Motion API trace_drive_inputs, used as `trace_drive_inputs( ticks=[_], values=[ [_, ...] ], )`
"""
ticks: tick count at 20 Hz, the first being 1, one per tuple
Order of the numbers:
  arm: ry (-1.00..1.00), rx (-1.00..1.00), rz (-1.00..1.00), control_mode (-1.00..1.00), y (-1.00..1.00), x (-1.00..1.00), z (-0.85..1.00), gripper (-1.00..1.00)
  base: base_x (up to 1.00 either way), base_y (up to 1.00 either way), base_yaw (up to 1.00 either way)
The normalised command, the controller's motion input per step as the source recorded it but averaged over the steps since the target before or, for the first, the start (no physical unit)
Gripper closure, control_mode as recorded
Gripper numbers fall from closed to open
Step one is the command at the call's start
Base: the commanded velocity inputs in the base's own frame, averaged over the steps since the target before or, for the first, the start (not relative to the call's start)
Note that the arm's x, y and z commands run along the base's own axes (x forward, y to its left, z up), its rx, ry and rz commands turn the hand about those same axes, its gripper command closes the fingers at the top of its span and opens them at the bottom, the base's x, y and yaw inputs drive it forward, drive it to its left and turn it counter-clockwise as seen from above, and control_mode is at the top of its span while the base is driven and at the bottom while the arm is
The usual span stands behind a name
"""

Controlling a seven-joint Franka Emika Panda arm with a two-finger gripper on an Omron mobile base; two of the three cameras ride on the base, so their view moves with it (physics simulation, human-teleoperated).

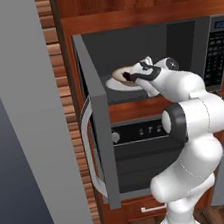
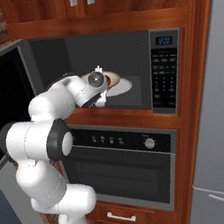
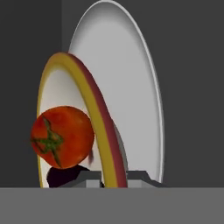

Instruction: Place the bowl containing the tomato and eggplant in the microwave. Close the microwave door and press the start button to microwave the meal.

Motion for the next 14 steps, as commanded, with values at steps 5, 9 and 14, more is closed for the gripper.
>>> trace_drive_inputs(
  ticks=[5, 9, 14],
  values=[
    [0.00, 0.00, 0.00, -1.00, -0.02, 0.34, -0.21, -1.00, 0.00, 0.00, 0.00],
    [0.00, 0.00, 0.00, -1.00, 0.00, 0.26, -0.05, -1.00, 0.00, 0.00, 0.00],
    [0.00, 0.00, 0.00, -1.00, 0.00, 0.06, 0.00, -1.00, 0.00, 0.00, 0.00]
  ],
)
